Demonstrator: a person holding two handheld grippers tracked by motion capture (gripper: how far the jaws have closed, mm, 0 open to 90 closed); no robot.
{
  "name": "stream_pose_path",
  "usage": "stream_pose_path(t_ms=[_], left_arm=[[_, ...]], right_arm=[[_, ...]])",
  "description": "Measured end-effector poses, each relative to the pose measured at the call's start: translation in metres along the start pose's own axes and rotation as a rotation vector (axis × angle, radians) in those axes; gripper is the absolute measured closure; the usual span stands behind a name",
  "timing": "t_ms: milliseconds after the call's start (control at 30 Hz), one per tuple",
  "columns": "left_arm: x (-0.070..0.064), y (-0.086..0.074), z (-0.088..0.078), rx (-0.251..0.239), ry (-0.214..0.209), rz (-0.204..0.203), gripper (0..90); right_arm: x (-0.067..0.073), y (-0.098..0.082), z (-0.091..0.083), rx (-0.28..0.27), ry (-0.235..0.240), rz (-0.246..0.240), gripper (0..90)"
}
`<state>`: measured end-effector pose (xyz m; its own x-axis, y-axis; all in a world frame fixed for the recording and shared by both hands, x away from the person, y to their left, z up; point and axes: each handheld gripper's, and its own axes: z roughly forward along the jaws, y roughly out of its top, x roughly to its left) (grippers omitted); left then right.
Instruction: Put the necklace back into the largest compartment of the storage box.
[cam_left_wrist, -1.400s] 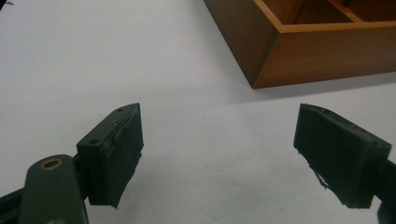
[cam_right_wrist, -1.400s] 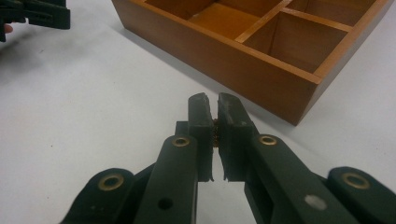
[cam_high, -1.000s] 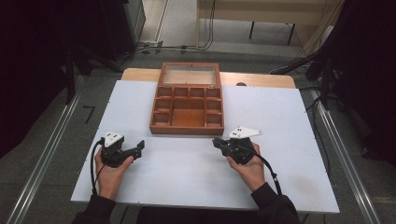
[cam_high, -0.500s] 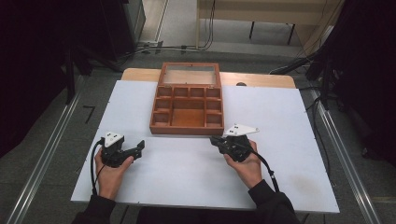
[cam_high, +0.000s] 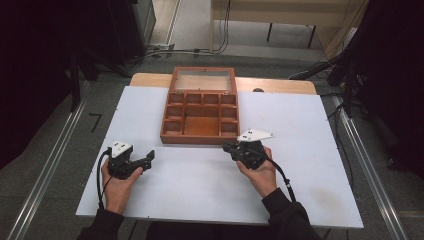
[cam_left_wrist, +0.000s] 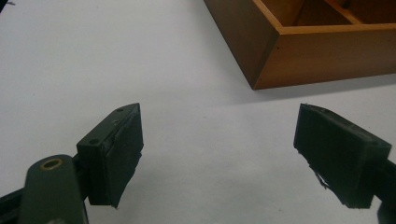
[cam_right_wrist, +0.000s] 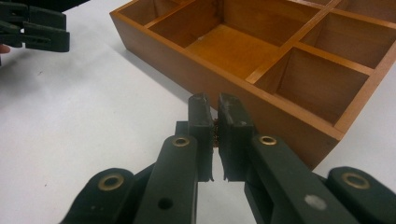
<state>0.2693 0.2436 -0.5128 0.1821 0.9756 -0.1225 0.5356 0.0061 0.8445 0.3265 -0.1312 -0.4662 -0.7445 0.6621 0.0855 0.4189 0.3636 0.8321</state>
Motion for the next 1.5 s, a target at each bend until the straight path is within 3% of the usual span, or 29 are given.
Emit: stream_pose_path(t_ms=[1500], left_arm=[[0.000,0.000,-0.001,-0.003,-0.012,-0.001,16.4]], right_arm=[[-0.003,0.037,0.038,-0.019,-0.023,0.002,82.5]])
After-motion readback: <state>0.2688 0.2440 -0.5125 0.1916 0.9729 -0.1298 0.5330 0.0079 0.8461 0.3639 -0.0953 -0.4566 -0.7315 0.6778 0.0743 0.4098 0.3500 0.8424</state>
